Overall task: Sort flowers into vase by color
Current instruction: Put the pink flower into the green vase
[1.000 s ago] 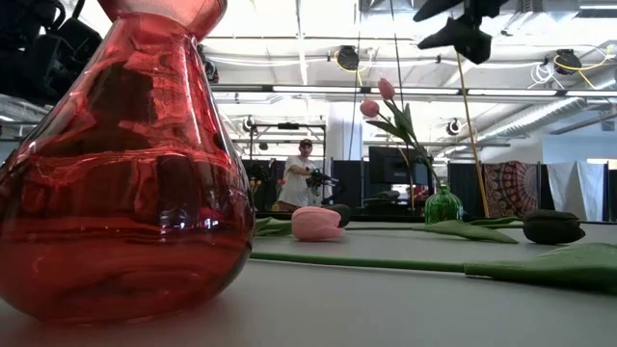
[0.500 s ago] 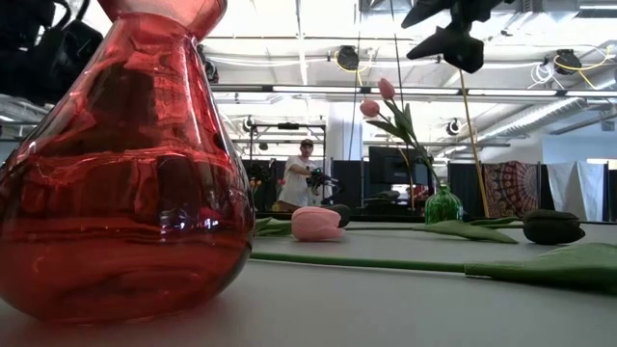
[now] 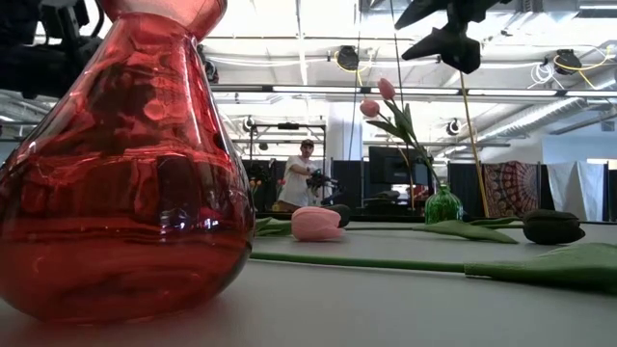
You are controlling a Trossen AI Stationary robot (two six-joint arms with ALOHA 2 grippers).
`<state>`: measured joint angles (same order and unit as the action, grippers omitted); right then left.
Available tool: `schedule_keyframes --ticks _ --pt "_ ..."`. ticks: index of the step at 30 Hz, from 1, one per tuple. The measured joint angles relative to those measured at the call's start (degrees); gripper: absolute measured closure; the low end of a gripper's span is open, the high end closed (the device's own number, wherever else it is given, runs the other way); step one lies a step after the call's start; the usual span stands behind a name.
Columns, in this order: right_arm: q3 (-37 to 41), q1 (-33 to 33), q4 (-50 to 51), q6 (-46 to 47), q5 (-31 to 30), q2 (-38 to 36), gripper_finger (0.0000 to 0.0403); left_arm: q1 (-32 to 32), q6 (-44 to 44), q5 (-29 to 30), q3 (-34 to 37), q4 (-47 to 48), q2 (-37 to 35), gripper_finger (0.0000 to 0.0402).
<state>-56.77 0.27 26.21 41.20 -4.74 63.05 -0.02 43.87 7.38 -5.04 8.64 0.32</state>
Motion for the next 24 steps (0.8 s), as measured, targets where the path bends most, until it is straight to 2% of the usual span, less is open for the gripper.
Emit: schedule_keyframes --ticks 5,9,14,19,24 --pt "0.0 -0.1 -0.2 -0.4 -0.2 0.0 0.0204 0.1 3.8 0.7 0.0 -5.2 0.0 0.0269" --pt "0.0 0.0 -0.3 -0.8 -1.4 0.0 0.0204 0.0 4.3 -5.4 -0.2 -15.8 0.0 0.0269" --pt "0.0 -0.1 -0.3 -3.2 -1.5 0.0 0.0204 0.0 3.4 -6.1 -5.9 -16.4 1.5 0.0269" --pt "0.0 -0.1 0.6 -4.3 -1.6 0.0 0.0204 0.0 -5.7 -3.8 -16.1 -13.4 9.2 0.0269" --pt "0.0 -0.1 2.6 -4.4 -1.5 0.0 0.0204 0.0 -14.2 -4.7 -26.8 -9.6 21.7 0.0269"
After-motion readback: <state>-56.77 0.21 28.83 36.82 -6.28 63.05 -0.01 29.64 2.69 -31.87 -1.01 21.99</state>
